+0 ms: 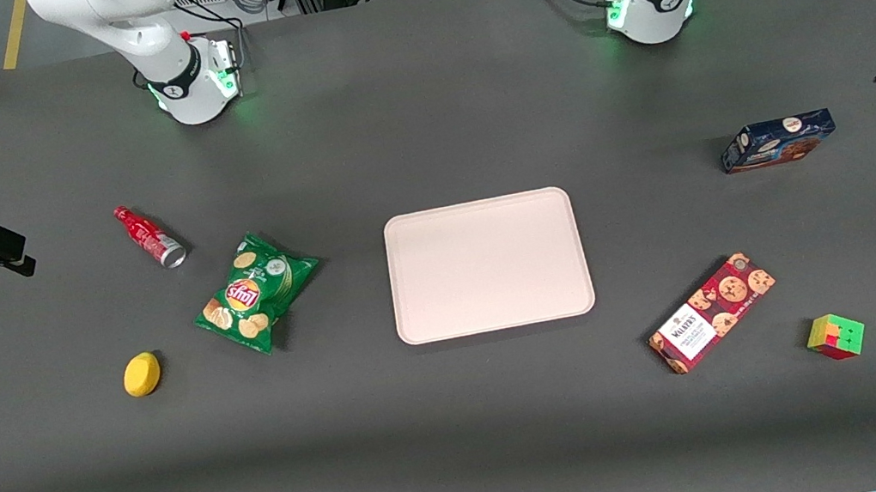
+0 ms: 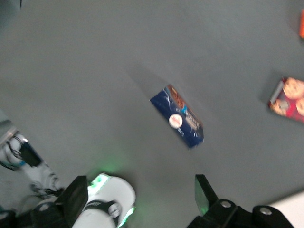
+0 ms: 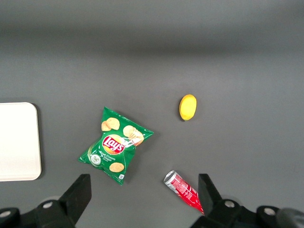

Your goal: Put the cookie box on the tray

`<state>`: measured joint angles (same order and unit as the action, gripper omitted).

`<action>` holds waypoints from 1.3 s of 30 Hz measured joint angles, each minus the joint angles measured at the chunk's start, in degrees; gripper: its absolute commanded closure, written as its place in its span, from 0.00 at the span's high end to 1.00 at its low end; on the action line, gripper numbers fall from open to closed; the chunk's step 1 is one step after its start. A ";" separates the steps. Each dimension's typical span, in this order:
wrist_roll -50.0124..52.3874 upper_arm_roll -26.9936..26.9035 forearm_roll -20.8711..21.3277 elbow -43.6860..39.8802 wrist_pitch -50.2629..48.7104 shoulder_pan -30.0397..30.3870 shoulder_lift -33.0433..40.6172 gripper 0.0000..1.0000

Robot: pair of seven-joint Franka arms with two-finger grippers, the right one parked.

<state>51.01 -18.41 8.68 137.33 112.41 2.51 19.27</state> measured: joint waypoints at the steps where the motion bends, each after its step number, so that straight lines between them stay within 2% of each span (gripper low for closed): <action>1: 0.80 -0.07 0.00 1.86 2.36 0.05 0.23 1.00; 9: 4.61 -0.10 0.00 13.87 18.21 0.11 0.43 1.00; 14: 5.29 -0.30 0.00 17.52 24.46 0.19 0.07 1.00; 27: 5.53 -0.45 0.00 20.08 37.60 0.45 -7.55 1.00; 38: 5.84 -0.45 0.00 20.75 43.24 0.46 -11.74 1.00; 39: 5.86 -0.44 0.00 20.83 43.99 0.46 -12.14 0.97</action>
<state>56.87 -18.85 8.68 158.16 156.41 2.97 7.14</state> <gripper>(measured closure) 0.000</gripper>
